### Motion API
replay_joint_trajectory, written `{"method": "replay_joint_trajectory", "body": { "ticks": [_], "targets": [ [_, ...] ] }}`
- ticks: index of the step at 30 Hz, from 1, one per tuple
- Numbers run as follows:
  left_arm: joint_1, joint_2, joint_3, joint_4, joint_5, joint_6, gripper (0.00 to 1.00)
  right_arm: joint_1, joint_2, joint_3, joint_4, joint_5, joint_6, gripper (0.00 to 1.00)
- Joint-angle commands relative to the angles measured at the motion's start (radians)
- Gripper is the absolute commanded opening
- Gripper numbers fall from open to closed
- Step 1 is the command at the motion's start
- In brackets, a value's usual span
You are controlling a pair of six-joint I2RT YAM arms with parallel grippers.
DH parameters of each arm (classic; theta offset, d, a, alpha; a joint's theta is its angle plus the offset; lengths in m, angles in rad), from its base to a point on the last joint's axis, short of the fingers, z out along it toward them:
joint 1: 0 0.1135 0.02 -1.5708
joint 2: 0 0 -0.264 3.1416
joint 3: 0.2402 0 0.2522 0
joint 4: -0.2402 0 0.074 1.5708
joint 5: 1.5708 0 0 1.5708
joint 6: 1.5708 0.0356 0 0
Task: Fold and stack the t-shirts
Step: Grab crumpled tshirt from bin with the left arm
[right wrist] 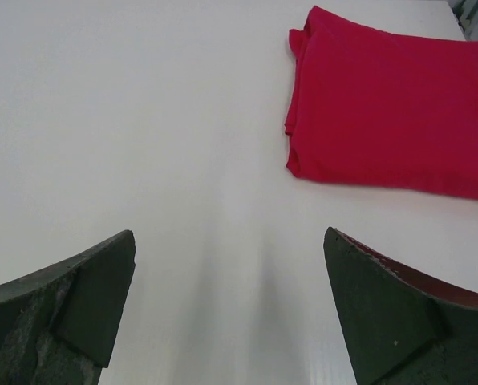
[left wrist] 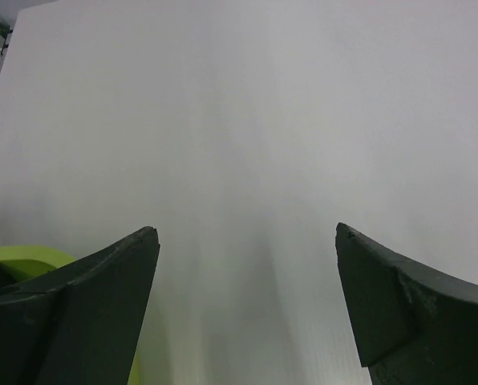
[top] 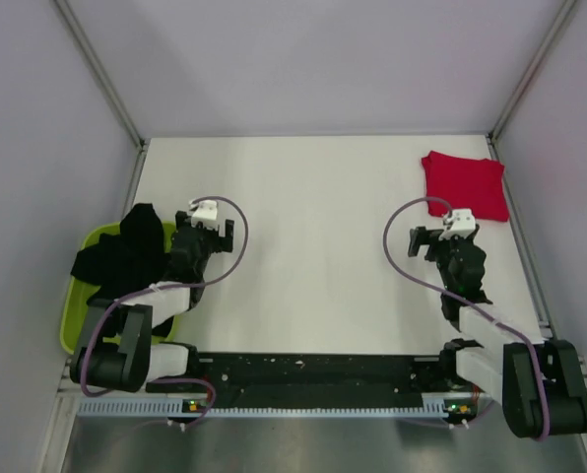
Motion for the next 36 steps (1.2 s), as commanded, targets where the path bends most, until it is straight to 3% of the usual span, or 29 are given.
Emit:
{"method": "replay_joint_trajectory", "body": {
  "ticks": [1,4,6,8,12,14,15,16,19,22,25,29,33,34,35,36],
  "targets": [
    [0.005,0.010,0.040,0.005,0.010,-0.016,0.95,0.017,-0.005,-0.017,0.047,0.091,0.035,0.99],
    [0.005,-0.048,0.074,-0.070,0.082,0.026,0.94,0.014,-0.044,-0.047,0.091,0.174,0.095,0.99],
    [0.007,-0.095,0.166,-0.272,0.137,0.100,0.92,0.014,-0.109,-0.060,0.116,0.175,0.158,0.99],
    [0.010,-0.071,0.374,-0.557,0.116,0.171,0.86,0.016,-0.176,-0.057,0.121,0.142,0.187,0.99],
    [0.063,0.018,0.626,-0.959,-0.072,0.256,0.87,0.014,-0.282,0.033,-0.018,-0.059,0.173,0.99],
    [0.134,0.082,0.721,-1.122,-0.094,0.254,0.87,0.016,-0.307,0.102,-0.127,-0.157,0.158,0.99],
    [0.196,0.116,0.764,-1.186,-0.084,0.251,0.99,0.016,-0.314,0.133,-0.163,-0.198,0.156,0.99],
    [0.233,0.153,0.796,-1.231,-0.067,0.254,0.99,0.016,-0.318,0.155,-0.189,-0.240,0.153,0.99],
    [0.321,0.239,0.841,-1.313,-0.061,0.274,0.99,0.017,-0.316,0.190,-0.227,-0.317,0.169,0.96],
    [0.370,0.291,0.829,-1.340,-0.163,0.296,0.99,0.031,-0.301,0.230,-0.289,-0.348,0.169,0.93],
    [0.422,0.279,0.763,-1.299,-0.267,0.322,0.99,0.058,-0.287,0.250,-0.343,-0.334,0.130,0.92],
    [0.465,0.300,0.686,-1.226,-0.272,0.363,0.97,0.078,-0.262,0.250,-0.318,-0.337,0.124,0.92],
    [0.476,0.405,0.708,-1.268,-0.294,0.372,0.84,0.088,-0.258,0.268,-0.333,-0.331,0.110,0.92],
    [0.475,0.399,0.699,-1.262,-0.306,0.374,0.76,0.089,-0.265,0.273,-0.346,-0.329,0.106,0.92],
    [0.476,0.380,0.692,-1.253,-0.312,0.374,0.53,0.089,-0.275,0.276,-0.355,-0.326,0.100,0.92],
    [0.475,0.353,0.686,-1.244,-0.311,0.379,0.13,0.091,-0.285,0.275,-0.358,-0.325,0.097,0.92]
  ]
}}
